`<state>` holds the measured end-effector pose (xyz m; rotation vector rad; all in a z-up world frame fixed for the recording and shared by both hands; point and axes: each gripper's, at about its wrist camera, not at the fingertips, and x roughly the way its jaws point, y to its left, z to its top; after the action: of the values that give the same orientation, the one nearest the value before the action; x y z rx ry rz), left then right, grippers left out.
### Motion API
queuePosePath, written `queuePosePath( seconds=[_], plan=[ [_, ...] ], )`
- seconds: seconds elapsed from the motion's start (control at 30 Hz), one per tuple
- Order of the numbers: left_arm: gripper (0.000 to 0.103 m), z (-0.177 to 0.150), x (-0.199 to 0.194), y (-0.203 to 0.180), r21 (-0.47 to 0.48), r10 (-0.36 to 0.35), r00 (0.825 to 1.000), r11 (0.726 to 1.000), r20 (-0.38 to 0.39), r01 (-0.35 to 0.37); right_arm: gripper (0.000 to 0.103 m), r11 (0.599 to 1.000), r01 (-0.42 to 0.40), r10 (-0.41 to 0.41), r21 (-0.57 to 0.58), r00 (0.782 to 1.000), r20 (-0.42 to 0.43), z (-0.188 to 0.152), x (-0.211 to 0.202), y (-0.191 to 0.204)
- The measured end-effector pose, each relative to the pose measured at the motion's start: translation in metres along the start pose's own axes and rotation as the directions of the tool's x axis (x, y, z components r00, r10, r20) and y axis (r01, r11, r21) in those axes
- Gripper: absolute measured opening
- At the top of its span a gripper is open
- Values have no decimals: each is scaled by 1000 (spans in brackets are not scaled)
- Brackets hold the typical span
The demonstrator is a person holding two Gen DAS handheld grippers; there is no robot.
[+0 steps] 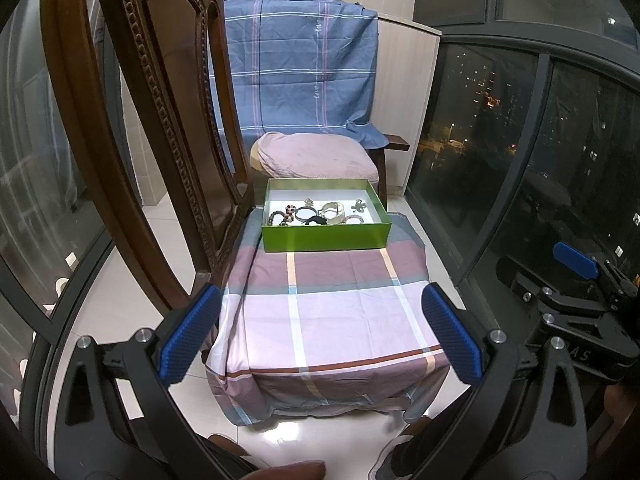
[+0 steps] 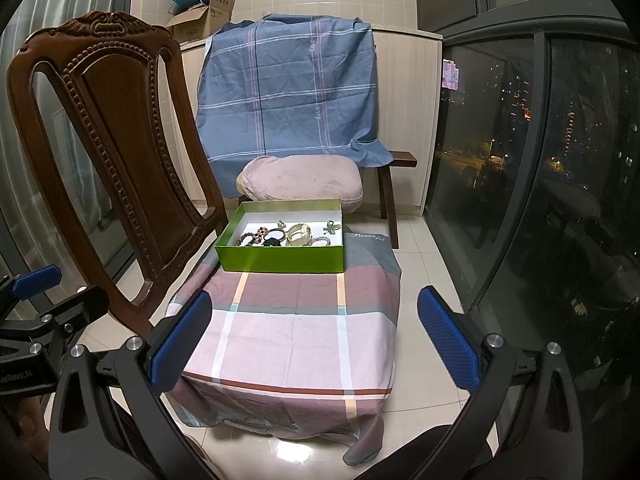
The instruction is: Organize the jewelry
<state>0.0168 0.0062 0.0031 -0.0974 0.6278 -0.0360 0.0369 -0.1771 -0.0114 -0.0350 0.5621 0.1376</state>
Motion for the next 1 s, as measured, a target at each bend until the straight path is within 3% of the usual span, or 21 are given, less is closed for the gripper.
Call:
queuePosePath(
  seconds=[1.0],
  plan=[
    [99,-1,2,-5,11,-9,1000,1000,-6,9,100,1000,-1,1,-1,1000,-3,0,0,1]
  ],
)
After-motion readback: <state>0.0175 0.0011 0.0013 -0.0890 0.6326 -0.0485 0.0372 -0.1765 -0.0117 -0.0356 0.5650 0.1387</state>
